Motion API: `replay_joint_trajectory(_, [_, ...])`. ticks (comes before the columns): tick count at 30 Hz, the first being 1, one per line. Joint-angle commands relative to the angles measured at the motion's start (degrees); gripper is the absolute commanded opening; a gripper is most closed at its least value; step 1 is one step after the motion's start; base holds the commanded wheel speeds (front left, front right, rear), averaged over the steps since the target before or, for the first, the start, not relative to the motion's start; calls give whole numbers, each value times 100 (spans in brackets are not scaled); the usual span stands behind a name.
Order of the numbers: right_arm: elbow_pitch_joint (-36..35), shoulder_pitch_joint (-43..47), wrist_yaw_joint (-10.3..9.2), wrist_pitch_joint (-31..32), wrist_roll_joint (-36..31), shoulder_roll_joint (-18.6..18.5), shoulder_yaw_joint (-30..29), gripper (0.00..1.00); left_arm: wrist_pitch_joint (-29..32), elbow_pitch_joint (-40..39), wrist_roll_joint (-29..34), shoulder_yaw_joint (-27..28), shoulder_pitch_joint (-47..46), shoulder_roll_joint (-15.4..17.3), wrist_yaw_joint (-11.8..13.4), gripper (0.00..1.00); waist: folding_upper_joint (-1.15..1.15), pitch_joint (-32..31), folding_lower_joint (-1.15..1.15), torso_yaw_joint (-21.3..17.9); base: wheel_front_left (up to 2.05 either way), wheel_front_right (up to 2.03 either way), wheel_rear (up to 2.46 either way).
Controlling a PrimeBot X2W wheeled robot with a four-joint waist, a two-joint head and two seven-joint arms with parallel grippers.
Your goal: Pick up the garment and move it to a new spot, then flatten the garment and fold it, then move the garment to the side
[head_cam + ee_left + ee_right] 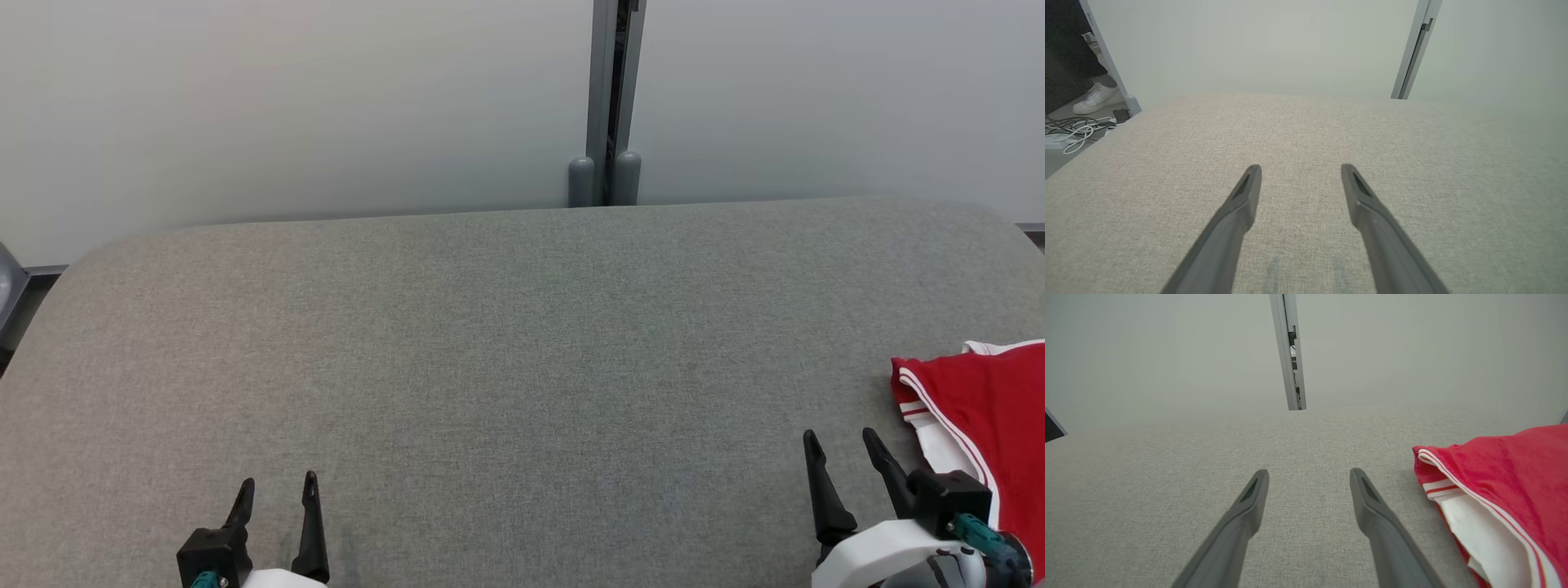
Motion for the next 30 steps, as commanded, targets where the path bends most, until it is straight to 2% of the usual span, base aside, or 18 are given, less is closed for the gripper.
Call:
replay_joint_trajectory(1, [7, -40, -2, 4, 3, -38, -5, 100, -9, 21, -31, -2, -56, 25, -6, 100, 0, 10, 0, -3, 0, 0, 0])
replay_joint_trajectory(13, [114, -103, -2, 4, -74, -38, 43, 100, -9, 21, -49, -28, -96, 25, 24, 100, 0, 127, 0, -44, 0, 0, 0])
replay_joint_trajectory(14, [131, -129, -2, 4, -81, -41, 107, 100, -9, 8, -59, 22, -71, 24, 36, 100, 0, 131, 0, -215, 0, 0, 0])
replay_joint_trajectory(22, [120, -120, -2, 4, -162, -34, 7, 100, -9, 60, -215, -44, -82, 23, -109, 100, 0, 143, 0, -271, 0, 0, 0])
replay_joint_trajectory(23, [133, -83, 0, 0, -156, -1, 14, 0, 2, 60, -212, -49, -18, 3, -100, 0, 0, 143, 0, -271, 0, 0, 0])
replay_joint_trajectory(27, [309, 88, 0, 1, -160, 75, 18, 0, 31, 254, -210, -65, 130, -51, -99, 0, 0, 143, 0, -272, 0, 0, 0])
replay_joint_trajectory(30, [292, 29, 0, 137, 173, 70, -68, 0, 157, 243, -526, 22, 56, -48, -148, 0, 0, 142, 0, -267, 0, 0, 0])
